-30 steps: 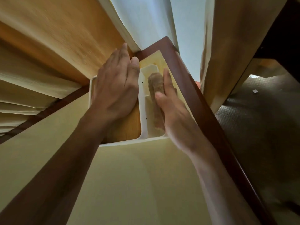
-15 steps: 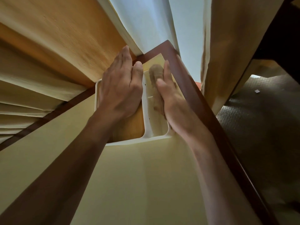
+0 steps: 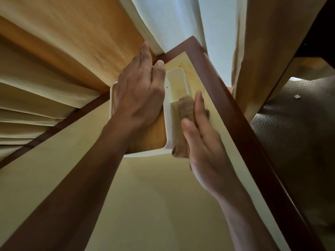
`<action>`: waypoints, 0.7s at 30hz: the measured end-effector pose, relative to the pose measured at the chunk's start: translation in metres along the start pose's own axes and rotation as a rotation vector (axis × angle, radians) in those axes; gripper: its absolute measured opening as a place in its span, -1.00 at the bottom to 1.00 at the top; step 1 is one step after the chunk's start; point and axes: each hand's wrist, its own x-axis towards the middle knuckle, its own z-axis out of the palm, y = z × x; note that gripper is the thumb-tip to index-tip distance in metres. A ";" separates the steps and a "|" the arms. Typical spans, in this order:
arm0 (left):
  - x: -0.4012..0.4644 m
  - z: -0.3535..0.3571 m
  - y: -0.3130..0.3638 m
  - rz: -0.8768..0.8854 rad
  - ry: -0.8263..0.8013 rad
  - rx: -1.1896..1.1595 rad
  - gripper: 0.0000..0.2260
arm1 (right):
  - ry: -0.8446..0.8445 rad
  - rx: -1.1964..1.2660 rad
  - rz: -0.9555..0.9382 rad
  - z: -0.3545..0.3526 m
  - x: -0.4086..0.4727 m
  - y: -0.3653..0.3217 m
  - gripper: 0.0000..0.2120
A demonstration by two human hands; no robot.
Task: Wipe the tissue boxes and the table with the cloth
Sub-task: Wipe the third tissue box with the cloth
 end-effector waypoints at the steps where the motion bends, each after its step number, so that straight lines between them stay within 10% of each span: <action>1: 0.000 0.000 -0.001 0.003 -0.002 0.005 -0.46 | -0.007 0.002 0.010 -0.002 0.013 -0.003 -0.36; 13: 0.000 -0.003 0.003 0.014 -0.027 0.011 -0.42 | -0.097 -0.151 0.030 -0.016 0.097 -0.048 -0.62; 21: 0.001 -0.001 0.000 0.004 -0.023 0.014 -0.38 | -0.052 -0.004 0.058 -0.003 0.020 -0.009 -0.43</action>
